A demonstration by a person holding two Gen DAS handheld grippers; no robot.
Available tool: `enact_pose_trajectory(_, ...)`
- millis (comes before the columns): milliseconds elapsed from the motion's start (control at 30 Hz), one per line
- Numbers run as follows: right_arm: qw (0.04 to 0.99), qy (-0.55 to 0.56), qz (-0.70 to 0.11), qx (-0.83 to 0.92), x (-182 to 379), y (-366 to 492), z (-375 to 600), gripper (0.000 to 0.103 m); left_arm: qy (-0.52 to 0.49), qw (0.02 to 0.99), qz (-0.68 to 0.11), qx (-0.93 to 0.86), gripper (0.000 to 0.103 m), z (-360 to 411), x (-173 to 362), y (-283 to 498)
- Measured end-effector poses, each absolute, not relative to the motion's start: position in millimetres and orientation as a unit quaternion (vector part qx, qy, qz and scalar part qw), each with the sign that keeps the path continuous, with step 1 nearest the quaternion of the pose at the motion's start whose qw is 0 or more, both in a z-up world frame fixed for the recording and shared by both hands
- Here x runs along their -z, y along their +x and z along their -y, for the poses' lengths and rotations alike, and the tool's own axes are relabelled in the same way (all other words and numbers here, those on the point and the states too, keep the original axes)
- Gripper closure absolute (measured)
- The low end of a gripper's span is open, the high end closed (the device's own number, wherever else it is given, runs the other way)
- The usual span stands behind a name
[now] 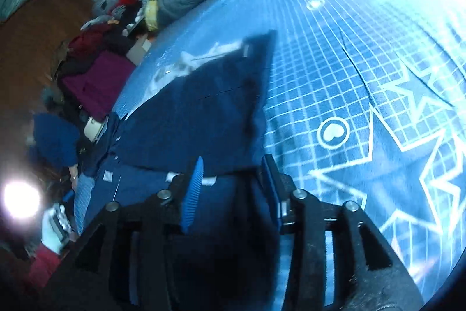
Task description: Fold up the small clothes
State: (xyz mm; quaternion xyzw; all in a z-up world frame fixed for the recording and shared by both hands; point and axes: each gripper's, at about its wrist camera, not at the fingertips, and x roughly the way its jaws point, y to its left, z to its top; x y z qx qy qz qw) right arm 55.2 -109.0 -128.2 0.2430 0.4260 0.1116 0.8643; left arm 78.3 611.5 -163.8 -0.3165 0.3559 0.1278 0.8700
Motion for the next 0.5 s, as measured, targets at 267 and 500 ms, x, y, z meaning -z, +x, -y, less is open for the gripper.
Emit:
enact_pose_trajectory(267, 0.857, 0.216, -0.453, -0.117, 132, 46, 63, 0.055, -0.354, 0.842, -0.388, -0.121, 0.032, -687, 201, 133)
enact_pose_trajectory(500, 0.862, 0.188, -0.455, -0.123, 121, 58, 35, 0.055, -0.341, 0.847, -0.38, -0.149, 0.038, -711, 217, 176)
